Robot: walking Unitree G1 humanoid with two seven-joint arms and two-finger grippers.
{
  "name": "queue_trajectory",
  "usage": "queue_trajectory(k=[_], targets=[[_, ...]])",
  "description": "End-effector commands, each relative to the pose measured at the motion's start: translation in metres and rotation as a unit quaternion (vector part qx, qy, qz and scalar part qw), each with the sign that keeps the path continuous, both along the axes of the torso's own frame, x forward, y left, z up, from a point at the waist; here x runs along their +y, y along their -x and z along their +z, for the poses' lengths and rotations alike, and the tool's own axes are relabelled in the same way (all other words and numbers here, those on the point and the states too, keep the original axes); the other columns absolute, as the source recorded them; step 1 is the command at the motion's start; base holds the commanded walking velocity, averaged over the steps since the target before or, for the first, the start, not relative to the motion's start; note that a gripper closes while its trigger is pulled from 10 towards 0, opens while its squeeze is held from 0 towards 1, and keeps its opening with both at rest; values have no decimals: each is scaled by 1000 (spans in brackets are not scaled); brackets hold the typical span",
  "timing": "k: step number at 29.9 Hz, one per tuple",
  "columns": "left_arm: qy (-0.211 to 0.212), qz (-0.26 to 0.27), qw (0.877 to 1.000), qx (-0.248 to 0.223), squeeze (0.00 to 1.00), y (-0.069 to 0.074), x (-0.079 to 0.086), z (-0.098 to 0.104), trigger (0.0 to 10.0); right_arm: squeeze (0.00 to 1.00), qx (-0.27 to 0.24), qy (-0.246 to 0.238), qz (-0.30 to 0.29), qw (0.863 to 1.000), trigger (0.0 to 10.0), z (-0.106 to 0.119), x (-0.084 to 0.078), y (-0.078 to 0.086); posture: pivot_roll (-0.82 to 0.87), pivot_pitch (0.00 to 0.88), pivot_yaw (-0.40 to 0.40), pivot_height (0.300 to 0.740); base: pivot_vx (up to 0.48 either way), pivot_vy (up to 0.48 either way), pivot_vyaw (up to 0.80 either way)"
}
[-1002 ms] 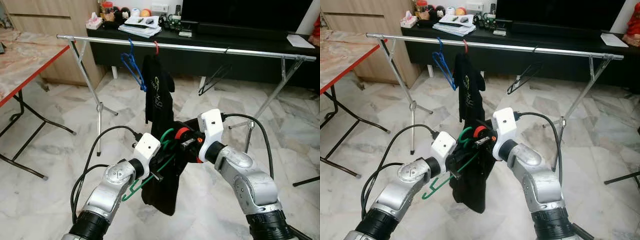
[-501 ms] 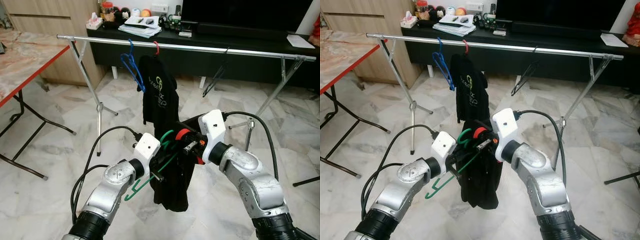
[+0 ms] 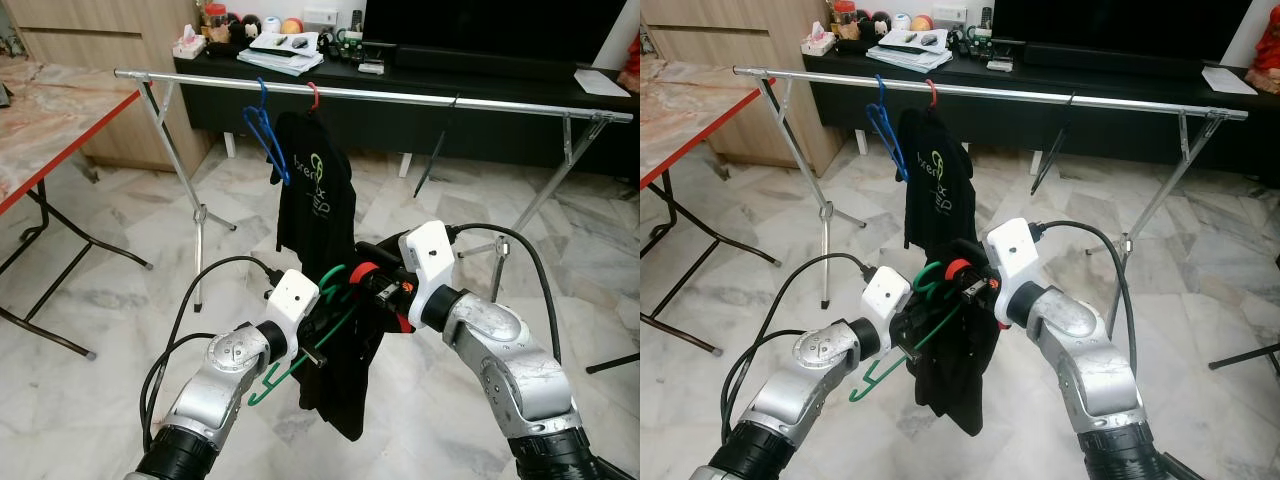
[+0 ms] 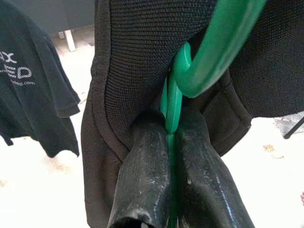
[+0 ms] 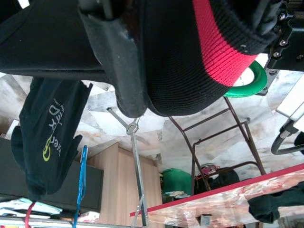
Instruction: Hang hanger
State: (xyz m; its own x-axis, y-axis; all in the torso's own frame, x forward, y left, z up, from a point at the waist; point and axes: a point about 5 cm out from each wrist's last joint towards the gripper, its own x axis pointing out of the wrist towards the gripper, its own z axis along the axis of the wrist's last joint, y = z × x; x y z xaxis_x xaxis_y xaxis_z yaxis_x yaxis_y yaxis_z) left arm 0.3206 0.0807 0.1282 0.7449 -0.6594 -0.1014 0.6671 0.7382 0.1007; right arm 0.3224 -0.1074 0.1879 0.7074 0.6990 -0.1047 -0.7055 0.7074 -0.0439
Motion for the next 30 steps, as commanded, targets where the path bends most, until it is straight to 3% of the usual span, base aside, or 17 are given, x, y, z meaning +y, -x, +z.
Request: queue_trajectory(k=[1,12,18,30], targets=[[2,-7,1000,-16,0,-1,-6,8,10000,1000,-19,1,79,997,10000,5,23,13,-71,121,-39,740,0,0,0],[3,-6,1000,-16,0,-1,-6,7,10000,1000,-30,29,104,994,10000,5,18,20,-79,123,-41,740,0,0,0],[3,-3,1000,-16,0,-1,-7,7,10000,1000,-29,70,110,991,10000,-1,3,26,-86,125,-43,740,0,0,0],[4,-5,1000,-16,0,-1,-7,6,10000,1000,-1,129,46,991,10000,-22,-19,19,-90,127,-42,740,0,0,0]])
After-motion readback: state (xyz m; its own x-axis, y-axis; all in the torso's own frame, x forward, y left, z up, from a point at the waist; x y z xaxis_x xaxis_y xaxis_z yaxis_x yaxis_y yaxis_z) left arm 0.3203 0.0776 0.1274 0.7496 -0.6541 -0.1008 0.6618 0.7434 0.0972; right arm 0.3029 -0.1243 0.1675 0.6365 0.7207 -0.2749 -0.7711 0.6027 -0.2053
